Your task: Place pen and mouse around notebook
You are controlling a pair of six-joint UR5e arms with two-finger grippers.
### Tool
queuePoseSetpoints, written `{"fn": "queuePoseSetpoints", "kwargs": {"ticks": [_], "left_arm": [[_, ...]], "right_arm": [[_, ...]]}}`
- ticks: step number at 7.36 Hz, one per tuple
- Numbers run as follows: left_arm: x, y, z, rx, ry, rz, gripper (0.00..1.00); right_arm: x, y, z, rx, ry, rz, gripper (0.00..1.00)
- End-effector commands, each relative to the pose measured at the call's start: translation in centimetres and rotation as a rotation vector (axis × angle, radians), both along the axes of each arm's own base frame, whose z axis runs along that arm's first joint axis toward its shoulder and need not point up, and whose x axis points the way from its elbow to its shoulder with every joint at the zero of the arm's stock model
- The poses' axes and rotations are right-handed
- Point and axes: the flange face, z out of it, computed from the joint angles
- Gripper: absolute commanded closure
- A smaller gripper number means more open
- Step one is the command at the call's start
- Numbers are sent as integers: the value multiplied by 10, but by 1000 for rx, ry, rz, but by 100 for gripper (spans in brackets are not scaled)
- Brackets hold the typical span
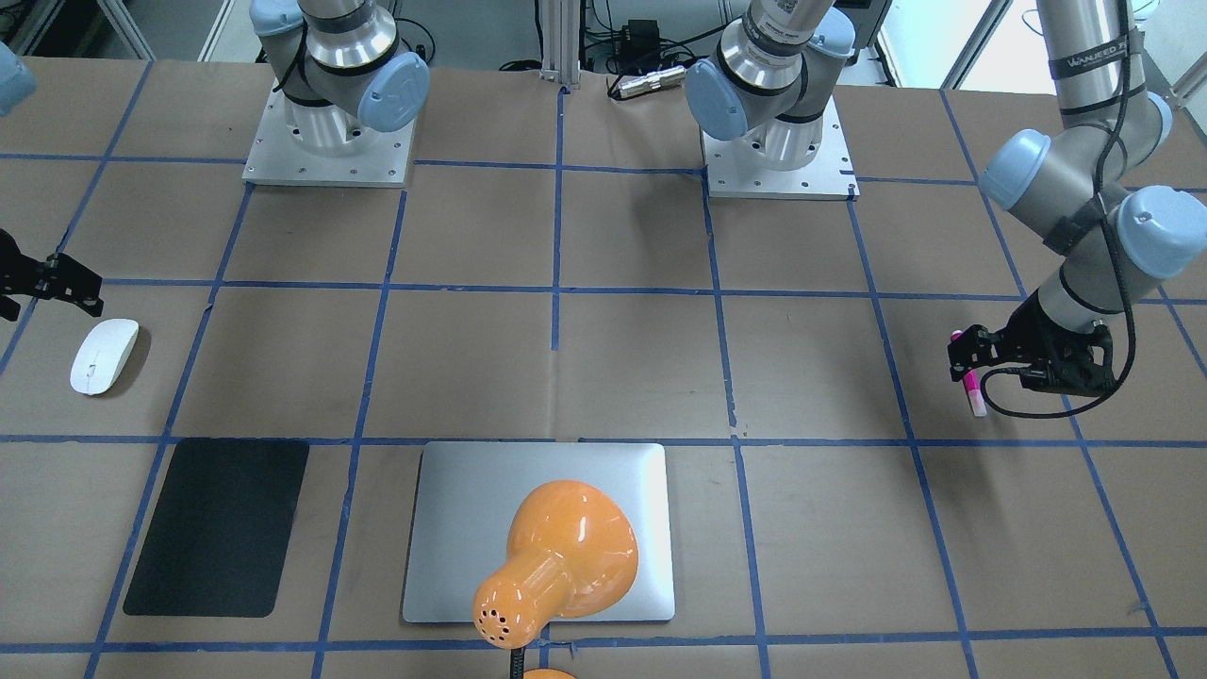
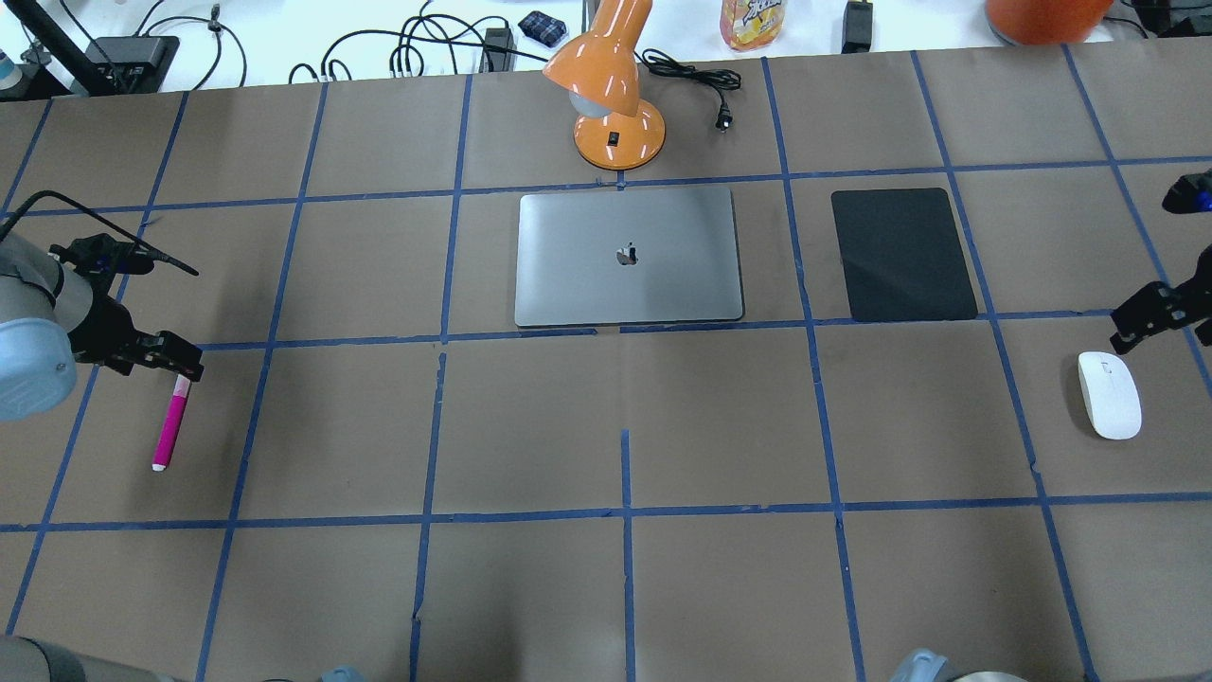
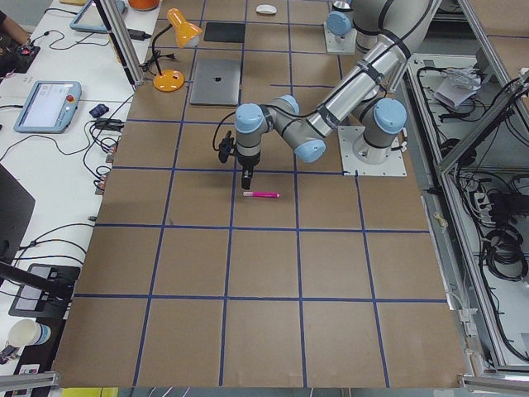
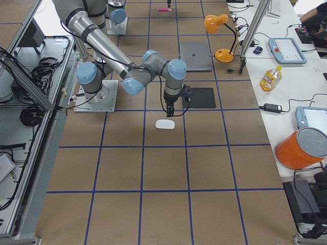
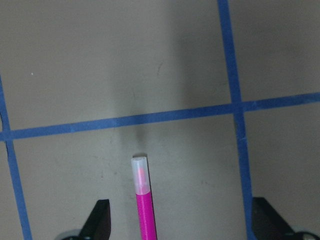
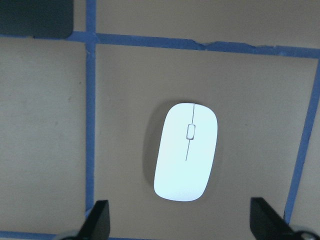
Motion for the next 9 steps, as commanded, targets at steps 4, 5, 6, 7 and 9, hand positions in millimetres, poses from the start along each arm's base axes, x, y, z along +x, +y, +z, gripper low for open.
{"fn": "queuePoseSetpoints", "kwargs": {"ticks": [4,5,6,7,9], "left_arm": [[21,10,-44,32,21,119,50],[19,11,-46,37,28,119,65],[16,15,-49,38,34,121,67],[15,16,-47,33,30,124,89],[16,16,-36,22,16,129,100]], "right_arm": [[-20,-4,-92,-84,-15,-4,0],[-19,-6,-92,-87,-17,-16,0],[-18,-5,-94,-83,-20,-18,0],[-19,-4,-92,-75,-11,-18,0],[-17,0,-96,-50,-18,-21,0]]}}
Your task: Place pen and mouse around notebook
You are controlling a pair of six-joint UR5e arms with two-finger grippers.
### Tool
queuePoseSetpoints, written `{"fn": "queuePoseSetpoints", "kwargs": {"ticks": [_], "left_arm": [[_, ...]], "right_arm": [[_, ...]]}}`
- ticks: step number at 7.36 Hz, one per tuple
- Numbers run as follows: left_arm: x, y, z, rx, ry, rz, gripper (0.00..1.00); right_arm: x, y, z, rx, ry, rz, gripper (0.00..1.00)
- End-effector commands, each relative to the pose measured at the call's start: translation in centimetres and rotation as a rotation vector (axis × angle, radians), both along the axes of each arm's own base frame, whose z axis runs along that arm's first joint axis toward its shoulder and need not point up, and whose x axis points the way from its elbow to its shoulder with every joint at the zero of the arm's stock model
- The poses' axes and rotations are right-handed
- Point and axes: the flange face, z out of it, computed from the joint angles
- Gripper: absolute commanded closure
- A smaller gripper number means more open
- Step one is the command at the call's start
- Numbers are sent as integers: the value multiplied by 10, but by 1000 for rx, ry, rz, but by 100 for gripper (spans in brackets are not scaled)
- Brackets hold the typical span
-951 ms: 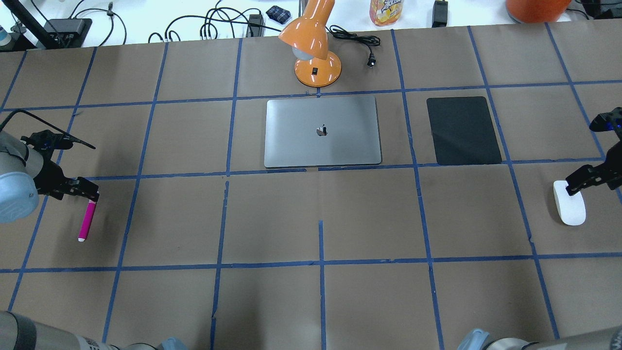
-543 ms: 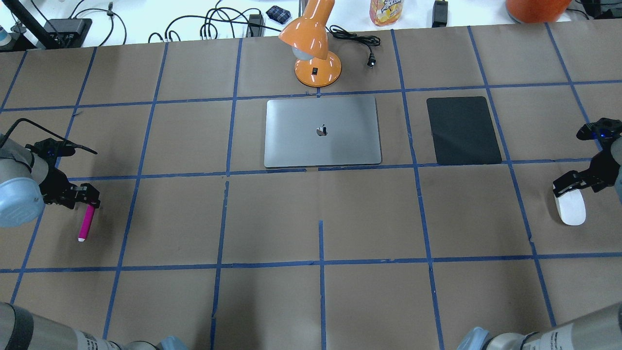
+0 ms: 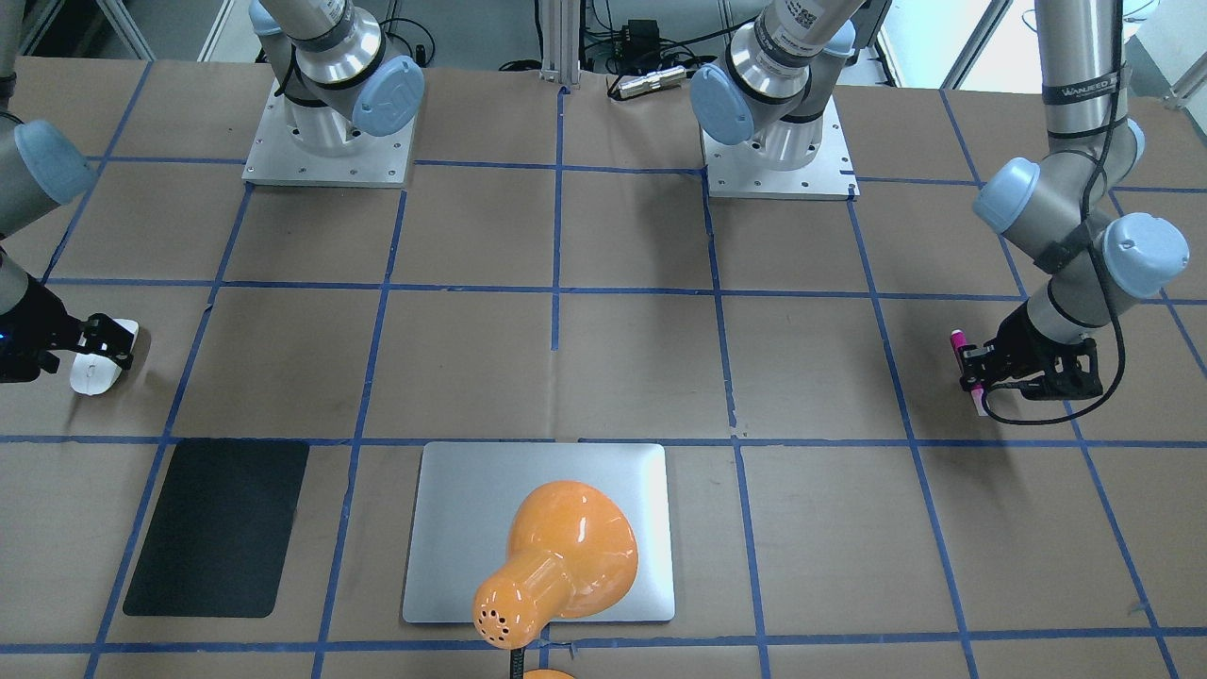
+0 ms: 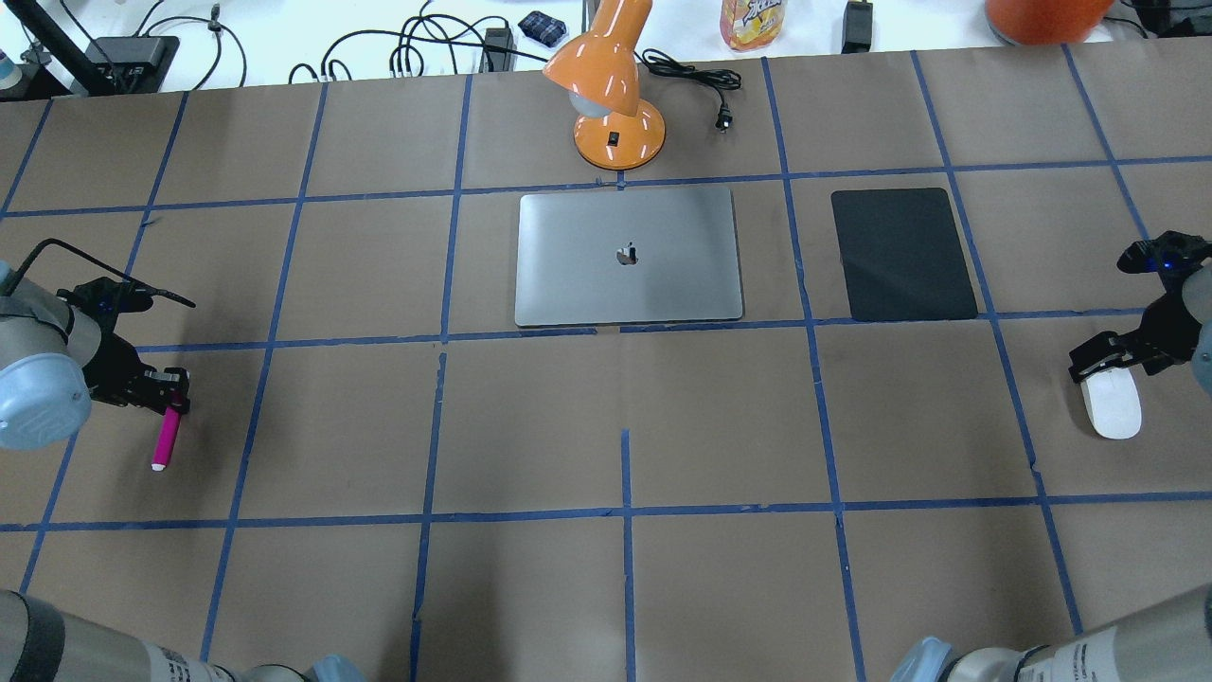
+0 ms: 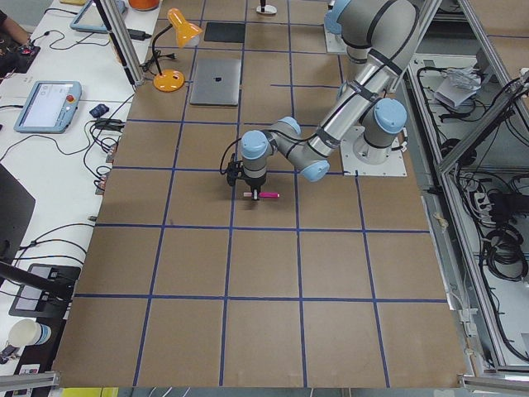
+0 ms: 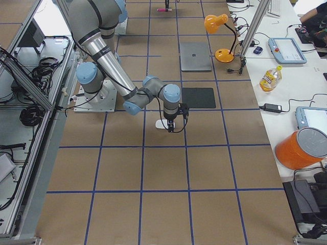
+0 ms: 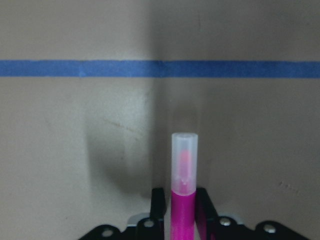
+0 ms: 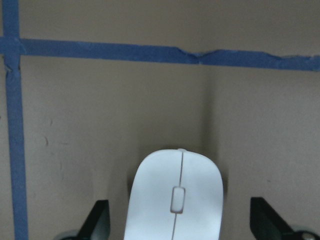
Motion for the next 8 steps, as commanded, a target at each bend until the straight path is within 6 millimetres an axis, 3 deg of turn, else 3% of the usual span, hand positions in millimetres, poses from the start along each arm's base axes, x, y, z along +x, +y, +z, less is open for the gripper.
{"fn": "queuePoseSetpoints", "kwargs": {"ticks": [1,2,3,4,6,7,8], "left_arm": [[-4,-4,18,-16,-29,-2,100],[-12,-2,26,0,-17,51,100],[-34,-4,42,2,-18,98,100],[-71,-8,56,18,-12,164,100],[-170,-10,83,39,-16,327,100],[-222,-5,83,50,-14,393,100],[-271,-1,84,47,-31,497,100]], "right_arm": [[2,4,-8,36,-22,-2,0],[4,5,-5,40,-18,-8,0],[5,7,-7,45,-19,-8,0],[4,7,-6,48,-9,-6,7],[5,8,-6,54,-6,-3,51],[5,8,-6,58,-2,-1,63],[6,3,1,56,22,10,70]]}}
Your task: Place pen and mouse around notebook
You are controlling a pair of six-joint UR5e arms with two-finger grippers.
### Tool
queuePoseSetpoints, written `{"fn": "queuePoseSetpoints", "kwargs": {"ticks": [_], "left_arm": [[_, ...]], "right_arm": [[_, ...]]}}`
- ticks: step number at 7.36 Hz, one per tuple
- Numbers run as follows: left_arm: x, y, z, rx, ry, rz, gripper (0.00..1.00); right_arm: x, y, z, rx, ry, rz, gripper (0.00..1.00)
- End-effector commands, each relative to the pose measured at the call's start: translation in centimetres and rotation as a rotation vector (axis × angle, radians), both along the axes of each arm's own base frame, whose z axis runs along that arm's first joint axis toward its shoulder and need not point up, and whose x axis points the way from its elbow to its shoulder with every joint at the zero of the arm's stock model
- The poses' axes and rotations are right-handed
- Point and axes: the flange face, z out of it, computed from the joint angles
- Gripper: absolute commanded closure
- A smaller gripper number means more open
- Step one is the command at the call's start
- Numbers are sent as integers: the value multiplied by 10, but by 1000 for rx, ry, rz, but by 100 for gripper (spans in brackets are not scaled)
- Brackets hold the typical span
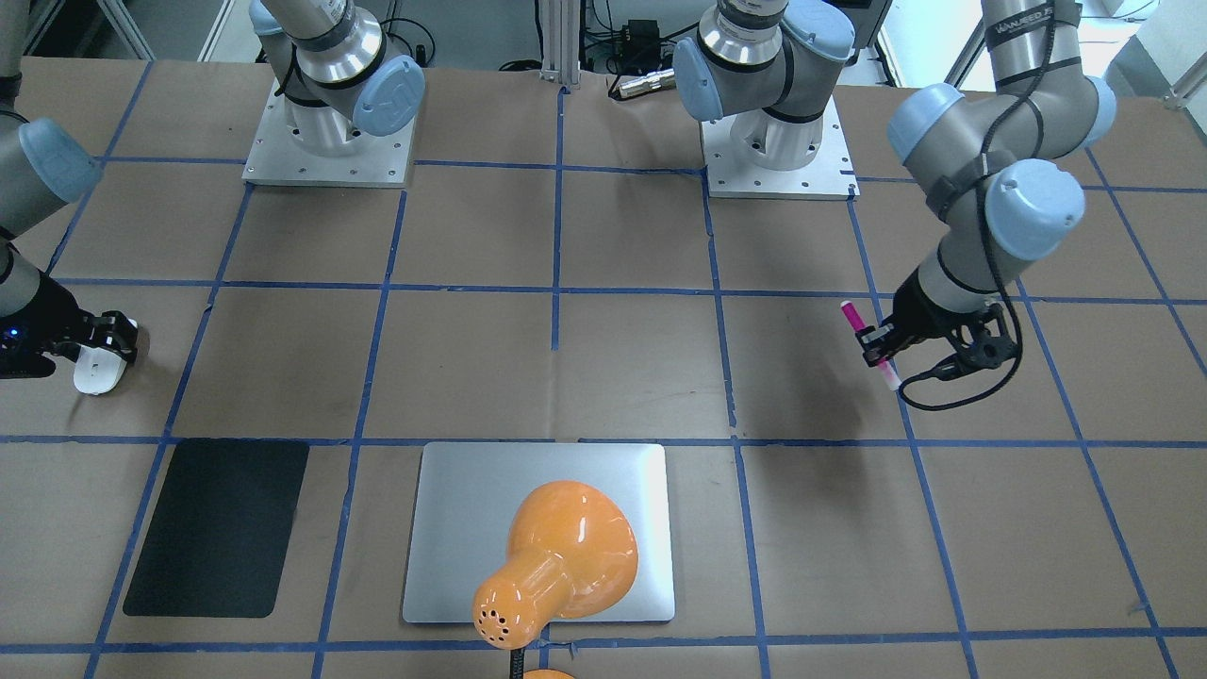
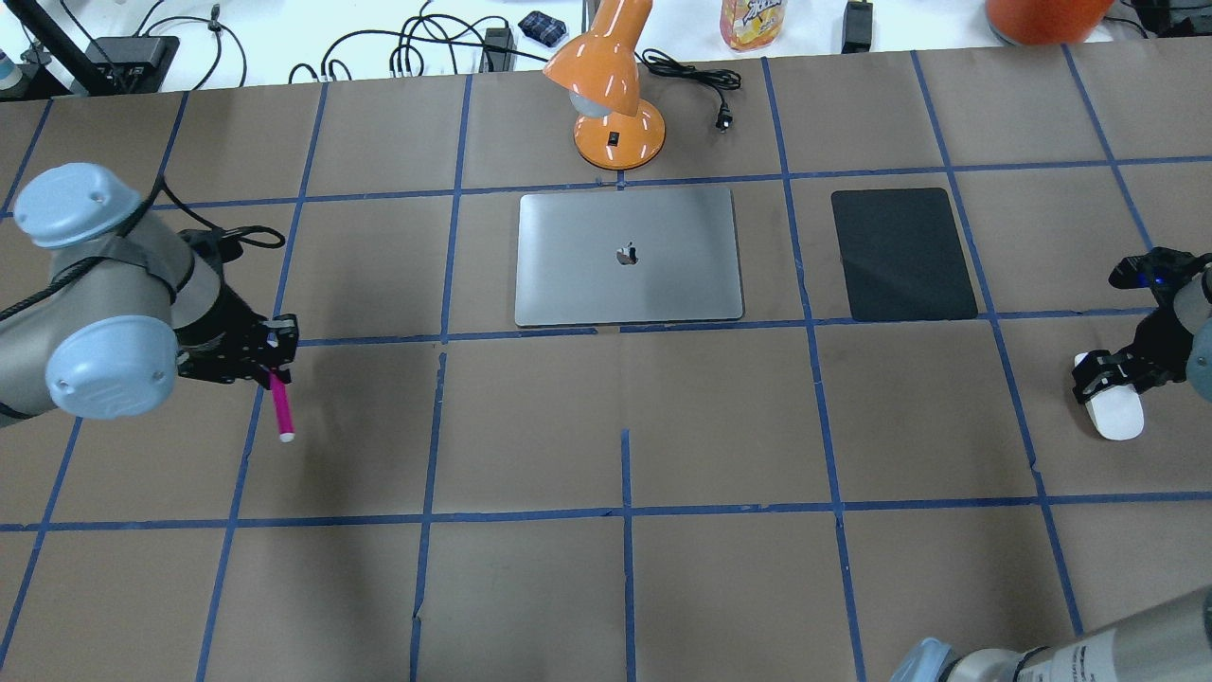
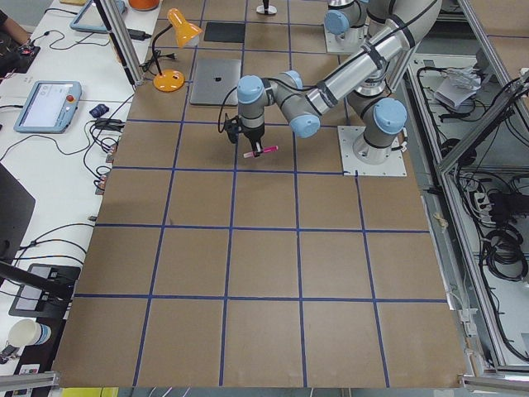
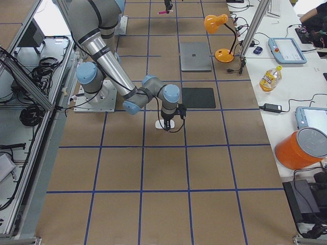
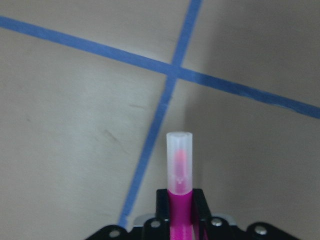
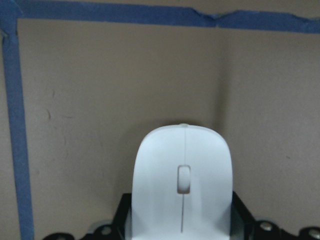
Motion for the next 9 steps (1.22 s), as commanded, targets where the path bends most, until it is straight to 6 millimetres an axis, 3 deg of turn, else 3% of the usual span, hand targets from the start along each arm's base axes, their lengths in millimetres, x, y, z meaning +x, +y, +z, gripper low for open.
{"fn": "queuePoseSetpoints", "kwargs": {"ticks": [1,2,3,5,7,9], "left_arm": [[-118,16,-4,34,-39,237,100],[-172,28,-10,37,-32,331,100],[-219,39,-15,62,6,484,100],[-287,43,-9,48,3,661,100],[-324,15,-21,56,-24,908,100],[-346,-11,-36,66,-37,929,100]], "right_arm": [[9,-12,15,-12,30,31,70],[28,-34,30,-19,35,35,70],[55,-69,51,-31,31,9,70],[110,-140,72,-46,37,-18,70],[178,-195,58,-59,34,-71,70],[198,-231,43,-79,-34,-111,70]]}}
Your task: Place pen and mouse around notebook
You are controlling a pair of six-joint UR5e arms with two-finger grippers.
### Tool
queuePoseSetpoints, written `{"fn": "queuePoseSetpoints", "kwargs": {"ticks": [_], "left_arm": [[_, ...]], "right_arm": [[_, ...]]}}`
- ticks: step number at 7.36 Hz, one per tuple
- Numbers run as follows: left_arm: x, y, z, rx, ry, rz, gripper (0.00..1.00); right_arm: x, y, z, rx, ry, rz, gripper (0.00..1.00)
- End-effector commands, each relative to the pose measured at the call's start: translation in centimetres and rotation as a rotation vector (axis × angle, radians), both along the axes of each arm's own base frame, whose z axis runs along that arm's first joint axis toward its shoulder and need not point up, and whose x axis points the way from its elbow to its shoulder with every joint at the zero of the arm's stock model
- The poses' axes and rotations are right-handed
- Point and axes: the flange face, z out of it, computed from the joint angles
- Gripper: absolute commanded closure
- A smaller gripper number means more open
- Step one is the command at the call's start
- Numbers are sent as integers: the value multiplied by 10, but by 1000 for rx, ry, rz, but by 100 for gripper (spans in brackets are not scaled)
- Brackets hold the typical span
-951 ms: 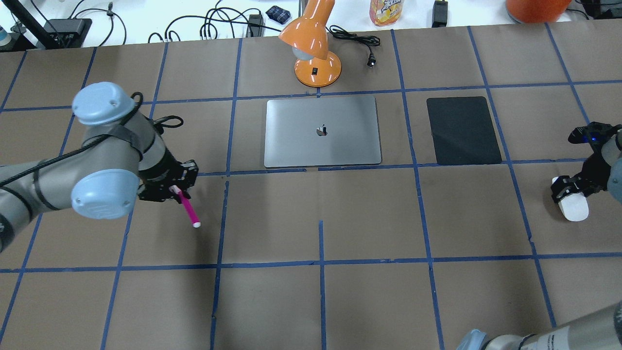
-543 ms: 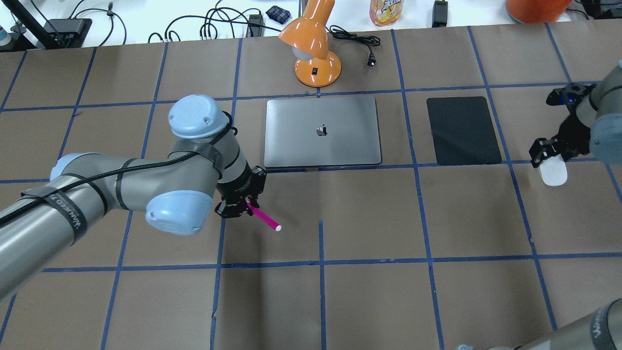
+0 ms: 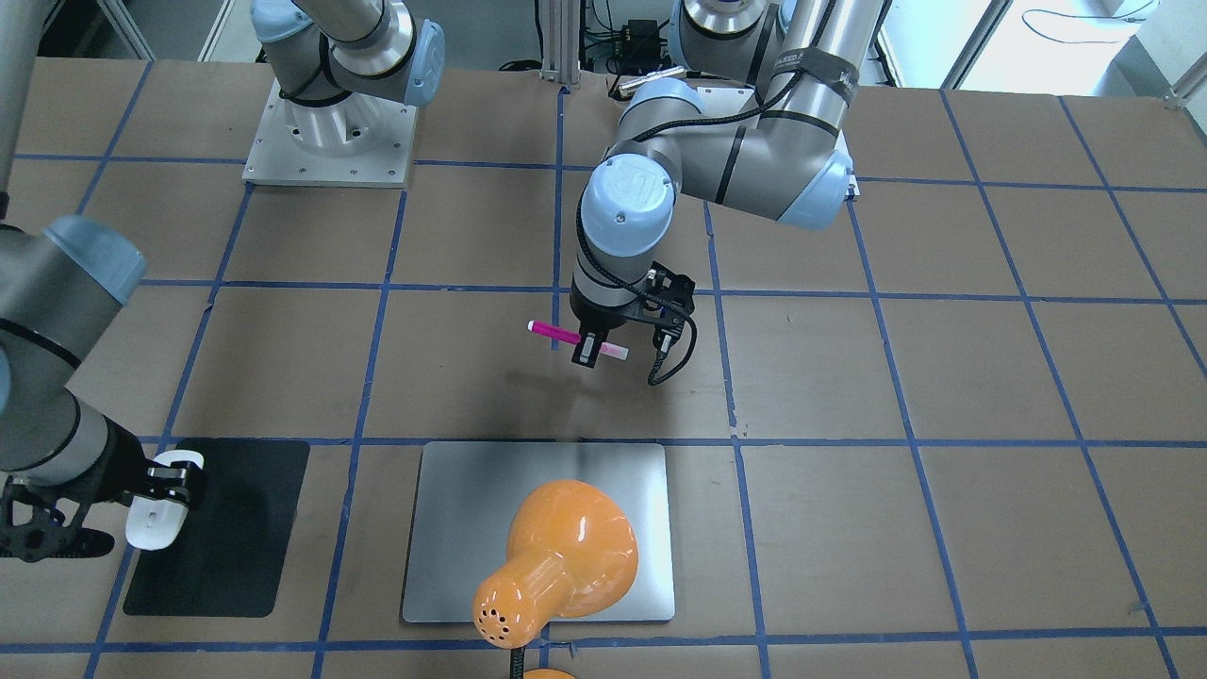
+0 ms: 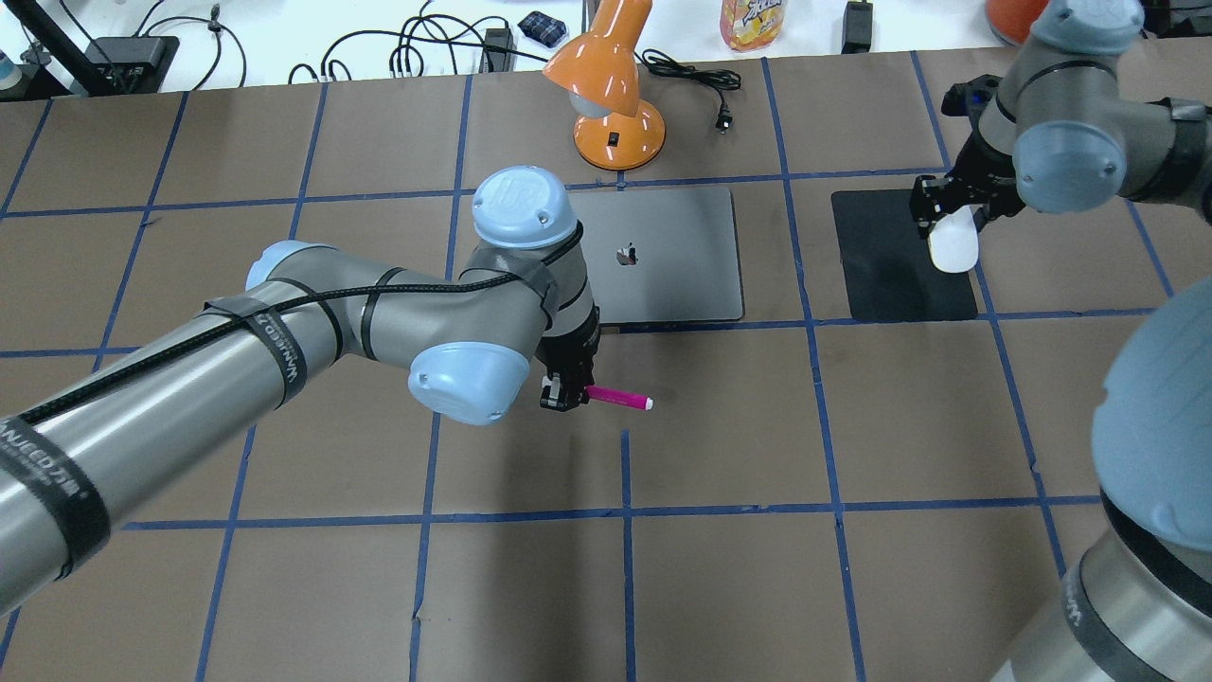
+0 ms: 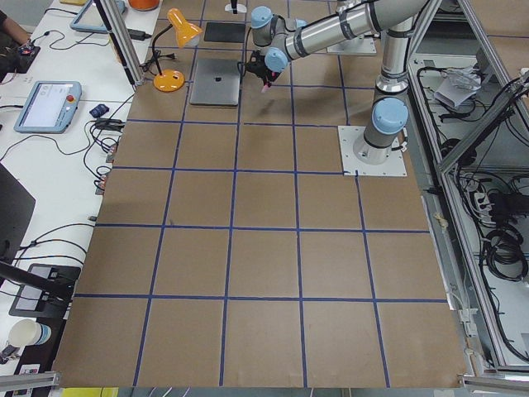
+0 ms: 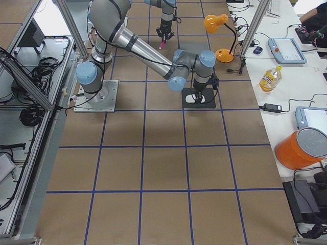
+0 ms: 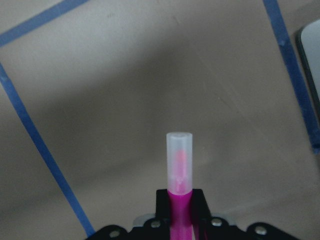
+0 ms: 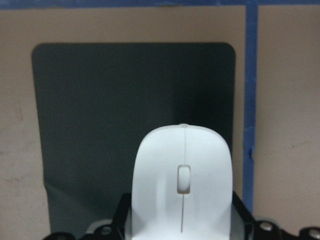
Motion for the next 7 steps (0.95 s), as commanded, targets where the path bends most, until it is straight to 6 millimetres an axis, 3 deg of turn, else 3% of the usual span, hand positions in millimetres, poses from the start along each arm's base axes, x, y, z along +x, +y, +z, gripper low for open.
{"fn": "queuePoseSetpoints", "kwargs": {"ticks": [1,4,5,6,7], "left_arm": [[-15,-23,-15,17,-16,30,100],[-19,-19,-40,63,-40,135,100],[-23,-22,-40,72,-17,158,100],[-29,-19,-40,88,6,194,100],[-31,-10,-36,95,3,178,100]], "right_arm": [[32,-22,-21,9,-33,-34,70],[31,-20,-31,27,-27,-26,68],[32,-17,-38,36,-31,-25,23],[32,-16,-41,44,-31,-17,0],[32,-18,-39,44,-31,-17,0]]}}
